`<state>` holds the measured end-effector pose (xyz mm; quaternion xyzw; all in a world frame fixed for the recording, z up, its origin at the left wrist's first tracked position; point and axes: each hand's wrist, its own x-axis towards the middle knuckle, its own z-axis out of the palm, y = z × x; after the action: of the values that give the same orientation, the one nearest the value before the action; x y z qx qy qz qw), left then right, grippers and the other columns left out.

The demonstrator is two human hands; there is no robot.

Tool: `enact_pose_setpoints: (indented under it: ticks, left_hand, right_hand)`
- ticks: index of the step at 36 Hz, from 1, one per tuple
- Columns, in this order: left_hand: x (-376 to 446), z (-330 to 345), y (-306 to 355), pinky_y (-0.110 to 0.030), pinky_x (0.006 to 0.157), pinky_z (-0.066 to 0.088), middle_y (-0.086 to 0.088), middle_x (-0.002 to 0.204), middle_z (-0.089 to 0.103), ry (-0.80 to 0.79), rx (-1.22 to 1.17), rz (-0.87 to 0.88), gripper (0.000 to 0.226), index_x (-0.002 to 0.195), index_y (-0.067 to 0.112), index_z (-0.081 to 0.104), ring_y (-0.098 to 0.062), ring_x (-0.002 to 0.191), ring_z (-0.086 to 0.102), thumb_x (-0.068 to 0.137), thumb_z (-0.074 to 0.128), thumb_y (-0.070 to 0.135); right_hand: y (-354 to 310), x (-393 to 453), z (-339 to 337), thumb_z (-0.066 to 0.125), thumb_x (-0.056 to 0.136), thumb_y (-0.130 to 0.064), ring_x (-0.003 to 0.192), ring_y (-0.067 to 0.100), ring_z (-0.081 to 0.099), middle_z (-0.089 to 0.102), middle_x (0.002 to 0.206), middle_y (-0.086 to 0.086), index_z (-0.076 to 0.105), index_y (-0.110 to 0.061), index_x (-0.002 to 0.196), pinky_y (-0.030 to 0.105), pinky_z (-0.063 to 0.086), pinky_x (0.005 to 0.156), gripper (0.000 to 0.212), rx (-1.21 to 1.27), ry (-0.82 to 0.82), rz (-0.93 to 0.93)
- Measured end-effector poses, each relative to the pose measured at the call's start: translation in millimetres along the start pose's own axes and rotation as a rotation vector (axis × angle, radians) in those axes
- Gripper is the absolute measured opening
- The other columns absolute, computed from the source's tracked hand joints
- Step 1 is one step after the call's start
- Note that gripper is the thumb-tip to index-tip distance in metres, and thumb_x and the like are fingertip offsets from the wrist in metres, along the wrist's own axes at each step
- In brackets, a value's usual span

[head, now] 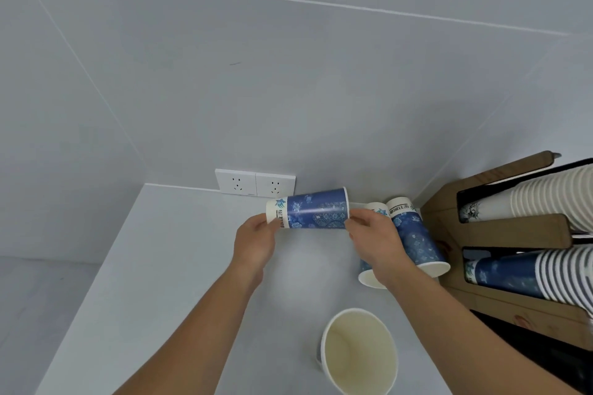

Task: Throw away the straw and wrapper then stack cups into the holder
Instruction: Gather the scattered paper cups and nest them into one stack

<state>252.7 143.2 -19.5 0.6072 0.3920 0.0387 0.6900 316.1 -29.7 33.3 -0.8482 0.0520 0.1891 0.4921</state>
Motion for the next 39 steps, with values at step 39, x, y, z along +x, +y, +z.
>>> enact_pose_setpoints:
  ticks: [39]
  left_hand:
    - [-191.5,-2.0,23.4,-0.036,0.080,0.057,0.003,0.078,0.076,-0.119,-0.171,0.483,0.013,0.078,0.016,0.070,-0.018,0.080,0.071,0.085,0.068,0.005]
  right_hand:
    - [-80.3,-140.9,-71.2,0.075,0.082,-0.010,0.102,0.020,0.072,0.068,0.123,0.007,0.033,-0.041,0.142,0.038,0.062,0.078,0.079,0.728,-0.056,-0.374]
